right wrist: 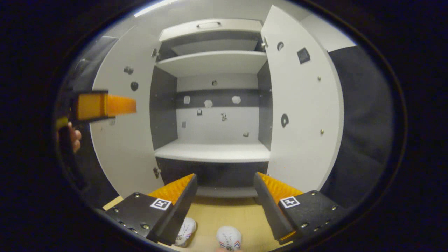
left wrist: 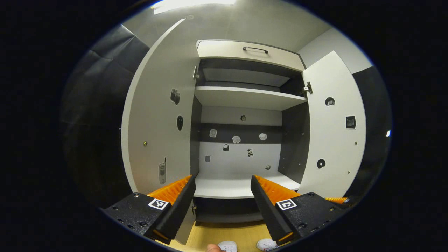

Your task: Grab one shoe with the right hand and put it into the shoe cabinet, grab the other shoe with the left hand and put it into the shoe cabinet; then close the right door with the right hand and the left door with the left hand.

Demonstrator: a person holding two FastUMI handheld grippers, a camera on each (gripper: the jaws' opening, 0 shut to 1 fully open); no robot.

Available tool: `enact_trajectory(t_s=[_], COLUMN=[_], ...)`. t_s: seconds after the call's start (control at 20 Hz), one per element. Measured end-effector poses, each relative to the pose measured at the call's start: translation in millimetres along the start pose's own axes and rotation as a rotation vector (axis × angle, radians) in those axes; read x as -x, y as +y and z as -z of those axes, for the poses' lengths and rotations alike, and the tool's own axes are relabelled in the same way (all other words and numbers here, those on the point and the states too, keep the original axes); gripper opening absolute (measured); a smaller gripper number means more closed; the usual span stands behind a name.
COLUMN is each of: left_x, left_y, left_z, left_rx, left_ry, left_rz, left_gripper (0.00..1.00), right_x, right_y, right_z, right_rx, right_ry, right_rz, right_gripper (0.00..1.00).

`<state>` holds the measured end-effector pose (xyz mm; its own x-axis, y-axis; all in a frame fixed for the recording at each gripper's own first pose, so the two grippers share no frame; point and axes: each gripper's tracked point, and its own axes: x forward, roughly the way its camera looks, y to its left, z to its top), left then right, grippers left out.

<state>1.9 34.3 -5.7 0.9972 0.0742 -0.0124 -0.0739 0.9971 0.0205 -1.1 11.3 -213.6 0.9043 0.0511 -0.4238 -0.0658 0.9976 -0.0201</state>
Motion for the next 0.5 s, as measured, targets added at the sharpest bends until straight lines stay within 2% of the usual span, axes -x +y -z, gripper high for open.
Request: enact_trajectory(t_s=[0.3,0.35,0.4,0.5], left_x=[2,3,3,4], left_y=[10,12,12,14], left_z=[6,6,8,10], left_rx=[0.0,-0.002,-0.004,-0.008], left_ry=[0.015,0.017,0.021,0.026], left_rz=[-0.022,-0.025,-0.027,-0.031], left_gripper=[0.96,0.96,0.96,0.96], right_x=[-20,-18,-19,-20], right_y=[12,14,15,15], right_z=[150,173,195,229], right_rx=[0.059,0.064,0.072,0.075], right_ry=[0.327,0.381,0.432,0.512], right_rz=[-0.056,-0.073,-0.077,-0.085], right_gripper=[0.96,0.87,0.88,0.79])
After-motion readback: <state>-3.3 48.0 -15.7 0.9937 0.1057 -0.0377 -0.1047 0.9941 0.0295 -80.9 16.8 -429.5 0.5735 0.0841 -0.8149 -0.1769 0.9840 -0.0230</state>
